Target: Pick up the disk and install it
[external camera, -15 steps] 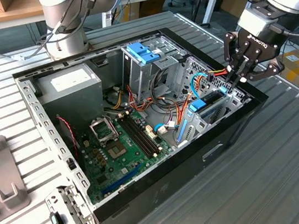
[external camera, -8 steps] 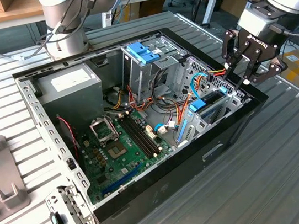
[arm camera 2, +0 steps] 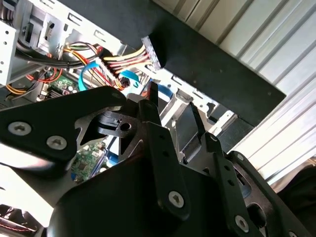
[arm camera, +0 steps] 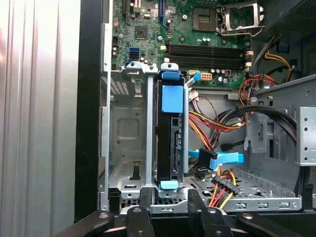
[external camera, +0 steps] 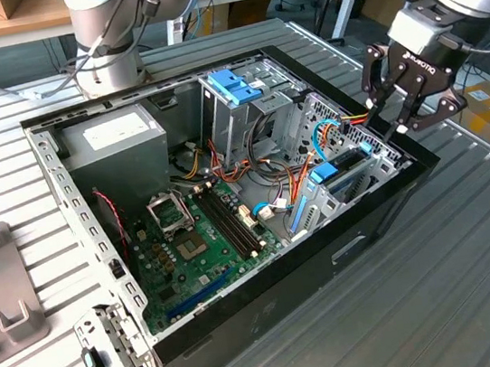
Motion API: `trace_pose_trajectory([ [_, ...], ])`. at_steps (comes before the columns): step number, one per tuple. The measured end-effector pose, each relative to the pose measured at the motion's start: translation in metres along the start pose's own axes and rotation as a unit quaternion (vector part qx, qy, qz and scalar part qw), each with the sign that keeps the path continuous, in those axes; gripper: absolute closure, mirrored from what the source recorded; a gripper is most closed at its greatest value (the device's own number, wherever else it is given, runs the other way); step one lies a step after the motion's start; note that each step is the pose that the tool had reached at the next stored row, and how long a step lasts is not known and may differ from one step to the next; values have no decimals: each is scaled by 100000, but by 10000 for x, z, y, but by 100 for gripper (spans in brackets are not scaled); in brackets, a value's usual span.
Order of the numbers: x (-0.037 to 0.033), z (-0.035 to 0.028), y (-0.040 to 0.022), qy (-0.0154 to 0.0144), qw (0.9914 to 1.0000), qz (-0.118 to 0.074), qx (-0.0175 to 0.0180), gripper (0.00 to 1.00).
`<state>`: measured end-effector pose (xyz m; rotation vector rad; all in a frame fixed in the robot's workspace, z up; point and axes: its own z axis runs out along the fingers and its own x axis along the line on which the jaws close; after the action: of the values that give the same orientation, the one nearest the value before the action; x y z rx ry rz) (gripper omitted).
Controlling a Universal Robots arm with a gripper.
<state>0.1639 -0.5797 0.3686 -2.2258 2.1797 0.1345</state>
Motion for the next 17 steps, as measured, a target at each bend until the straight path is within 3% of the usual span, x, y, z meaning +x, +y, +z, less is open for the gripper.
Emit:
trace_pose_trajectory([
  [17,-190,19,-149,133,99955,-2982,-232,58],
])
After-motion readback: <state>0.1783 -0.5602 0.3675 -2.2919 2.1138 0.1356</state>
